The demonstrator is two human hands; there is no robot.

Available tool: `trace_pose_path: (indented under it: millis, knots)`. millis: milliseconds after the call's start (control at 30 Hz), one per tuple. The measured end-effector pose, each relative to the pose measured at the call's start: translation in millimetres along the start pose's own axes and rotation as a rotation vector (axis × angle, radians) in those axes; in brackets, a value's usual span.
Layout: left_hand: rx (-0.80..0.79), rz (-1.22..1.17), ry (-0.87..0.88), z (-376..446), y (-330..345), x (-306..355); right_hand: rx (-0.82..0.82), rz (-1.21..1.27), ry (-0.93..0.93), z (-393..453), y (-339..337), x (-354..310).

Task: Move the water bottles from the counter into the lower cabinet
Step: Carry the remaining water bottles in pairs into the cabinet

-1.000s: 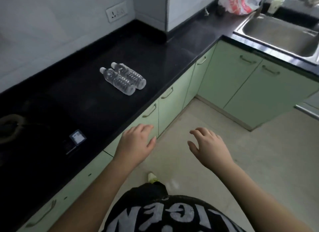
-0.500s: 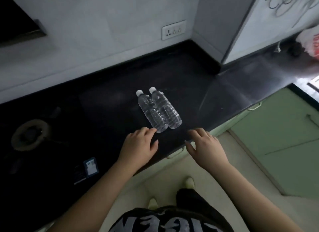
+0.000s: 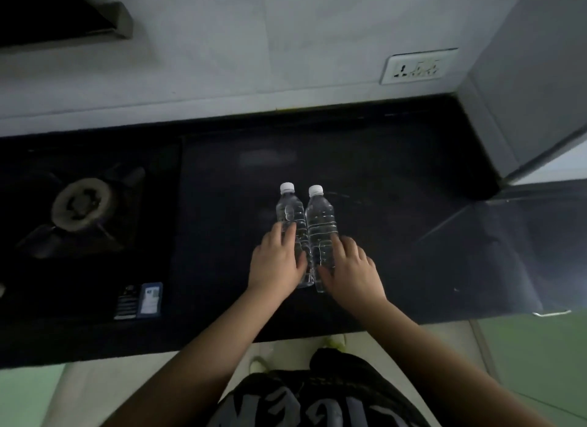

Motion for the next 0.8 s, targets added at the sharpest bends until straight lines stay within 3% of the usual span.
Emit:
trace_pose_path:
  millis: [133,500,800]
  knots:
    - [-0.049,-0.017,-0.143,8.2,14.8,-5.3,-0.061,0.052,-0.014,12.1,8.9,-1.2]
    - [-0.126,-0.051,-0.258,7.7,23.1,-22.0,-0.098,0.048,-0.013,31.2,4.9,29.5]
    - [-0.029,-0.141,-0.429,3.8,26.2,-37.1,-0.003,-0.076,0.007,50.7,-1.9,32.0]
Point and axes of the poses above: each hand's wrist, its own z-axis towards the middle knuckle, its own y-axis out of the palm, x = y × z, the point moved 9 cm from there along z, towards the middle knuckle, and after that the axes turned 5 degrees about y, right-handed, at the moved point
